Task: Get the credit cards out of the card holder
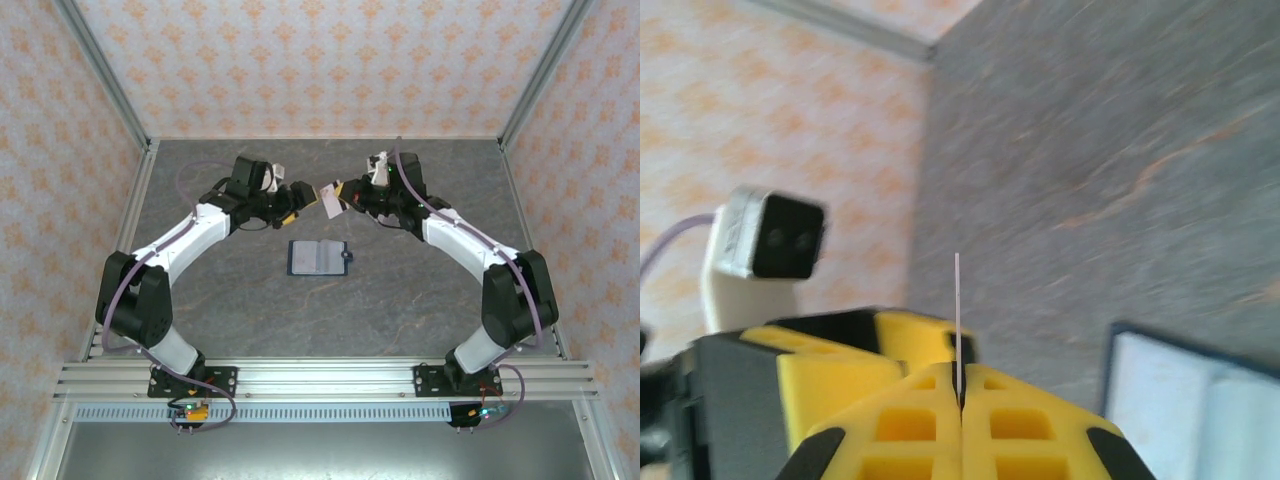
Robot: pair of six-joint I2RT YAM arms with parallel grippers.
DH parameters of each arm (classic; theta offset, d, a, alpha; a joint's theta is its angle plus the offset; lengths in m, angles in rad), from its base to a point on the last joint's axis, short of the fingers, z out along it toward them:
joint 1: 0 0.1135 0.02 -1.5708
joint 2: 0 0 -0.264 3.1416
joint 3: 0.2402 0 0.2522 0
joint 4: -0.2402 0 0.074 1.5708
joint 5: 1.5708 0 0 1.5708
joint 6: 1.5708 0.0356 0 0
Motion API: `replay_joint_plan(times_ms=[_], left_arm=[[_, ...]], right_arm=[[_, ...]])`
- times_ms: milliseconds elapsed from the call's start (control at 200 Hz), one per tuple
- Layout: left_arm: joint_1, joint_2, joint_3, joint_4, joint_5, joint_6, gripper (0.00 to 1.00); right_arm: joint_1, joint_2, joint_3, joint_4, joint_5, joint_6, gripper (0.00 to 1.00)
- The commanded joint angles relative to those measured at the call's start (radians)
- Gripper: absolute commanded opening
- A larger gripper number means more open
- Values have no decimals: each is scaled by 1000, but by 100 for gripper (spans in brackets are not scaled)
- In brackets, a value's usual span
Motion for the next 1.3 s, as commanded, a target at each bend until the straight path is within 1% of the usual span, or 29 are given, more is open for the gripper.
replay_joint_plan(times_ms=[0, 95, 165, 255, 375, 480, 551, 601, 681, 806, 956, 1081, 1161, 1291], left_arm=[[14, -26, 23, -189, -233, 120, 87], [25, -29, 4, -227, -327, 142, 94], [36, -38, -21, -228, -354, 154, 99], [51, -50, -46, -226, -365, 171, 100], [64, -53, -50, -247, -367, 194, 100], [70, -46, -44, -258, -359, 203, 100], [70, -40, -36, -266, -351, 208, 100], [69, -39, -34, -271, -348, 209, 100], [70, -32, -35, -268, -341, 208, 100], [70, -24, -27, -273, -329, 204, 100], [70, -23, -25, -278, -321, 206, 100], [69, -18, -15, -283, -303, 208, 100], [70, -17, -15, -283, -299, 206, 100], [70, -13, -12, -283, -291, 205, 100]], right_arm=[[-9, -26, 62, -196, 272, -253, 0], [-14, -8, 79, -203, 395, -401, 0], [-29, 22, 100, -209, 453, -513, 0], [-74, 84, 148, -236, 419, -621, 0], [-98, 157, 209, -276, 462, -750, 0], [-115, 229, 268, -329, 391, -863, 0], [-117, 279, 321, -386, 387, -938, 0], [-117, 300, 342, -388, 390, -960, 0], [-117, 316, 350, -368, 360, -1002, 0], [-121, 316, 315, -302, 347, -1071, 0], [-135, 355, 357, -362, 338, -1130, 0], [-154, 373, 363, -390, 299, -1148, 0], [-168, 367, 345, -374, 272, -1144, 0], [-170, 366, 331, -368, 267, -1158, 0]])
